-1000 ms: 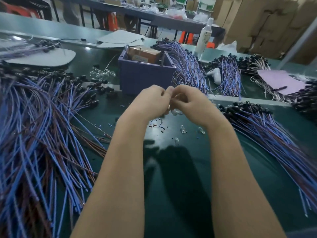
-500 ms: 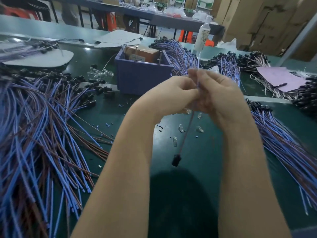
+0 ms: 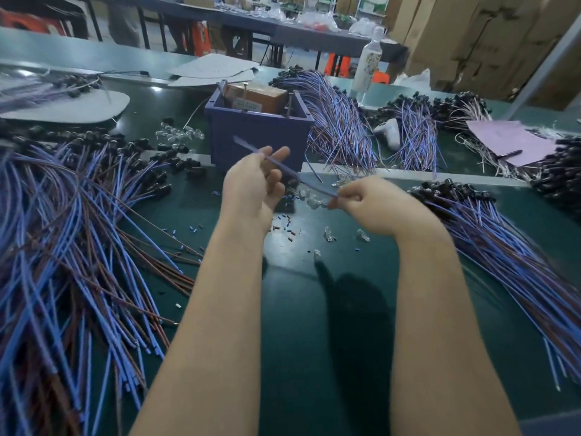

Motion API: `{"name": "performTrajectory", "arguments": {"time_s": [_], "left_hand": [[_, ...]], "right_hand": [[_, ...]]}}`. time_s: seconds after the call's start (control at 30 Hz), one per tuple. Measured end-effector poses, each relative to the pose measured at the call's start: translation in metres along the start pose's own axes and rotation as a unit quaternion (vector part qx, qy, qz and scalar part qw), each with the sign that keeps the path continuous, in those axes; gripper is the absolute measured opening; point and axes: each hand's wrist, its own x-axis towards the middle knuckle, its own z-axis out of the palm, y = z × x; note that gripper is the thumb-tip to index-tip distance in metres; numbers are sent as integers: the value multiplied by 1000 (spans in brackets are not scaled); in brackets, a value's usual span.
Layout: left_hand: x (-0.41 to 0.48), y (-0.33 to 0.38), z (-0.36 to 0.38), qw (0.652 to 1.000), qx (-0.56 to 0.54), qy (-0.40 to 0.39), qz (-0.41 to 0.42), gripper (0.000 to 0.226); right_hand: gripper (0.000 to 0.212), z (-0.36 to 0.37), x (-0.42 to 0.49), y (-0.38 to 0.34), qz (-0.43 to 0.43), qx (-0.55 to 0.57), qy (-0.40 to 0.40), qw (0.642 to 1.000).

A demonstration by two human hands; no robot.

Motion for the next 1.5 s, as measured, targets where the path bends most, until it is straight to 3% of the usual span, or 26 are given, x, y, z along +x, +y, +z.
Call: {"name": "performTrajectory", "arguments": {"time_s": [0.1,0.17,0.27,0.37,0.67,0.83,0.9,0.97,1.03,1.1,1.13,1.2,1.27,1.4,1.5], "left_hand": [[5,-8,-8,999,-12,25,16,21],[7,-15,-7,998,23,36,42,24],[8,-24,-5,997,51,18,61,28],[7,-30,-7,997,59,-2,56,26],[15,-34,-16,982,95,113,116,28],[26,-18,-33,962,66,204,166,27],[25,-21,-31,961,103,198,166,15],[21,-30,-24,944,224,172,169,37],[16,-35,-19,897,359,146,214,45],[11,-37,-14,864,419,92,263,25],[9,-39,-12,866,431,48,251,19],[7,-43,-9,882,430,-22,192,17],[9,-46,-9,895,407,-36,178,14],[17,-40,-15,943,256,76,200,11],[20,-32,-21,959,123,169,193,16]], "right_hand": [[26,18,11,7,75,-12,-38,996],[25,30,16,3,92,-1,9,996],[27,48,19,-16,3,96,123,988],[26,64,19,-24,-45,143,146,978],[21,70,17,-15,-110,145,153,971],[23,66,19,4,-37,170,172,970],[24,68,19,0,-24,193,198,961],[26,71,21,-5,-24,204,218,954],[28,72,21,-7,-29,200,225,953],[28,72,22,-7,-38,195,228,953],[27,73,22,-8,-45,200,226,952],[25,73,21,-11,-57,220,210,951],[21,73,21,-13,-56,246,191,949],[5,72,20,-8,-28,268,150,951],[7,74,19,-6,-24,250,118,961]]}}
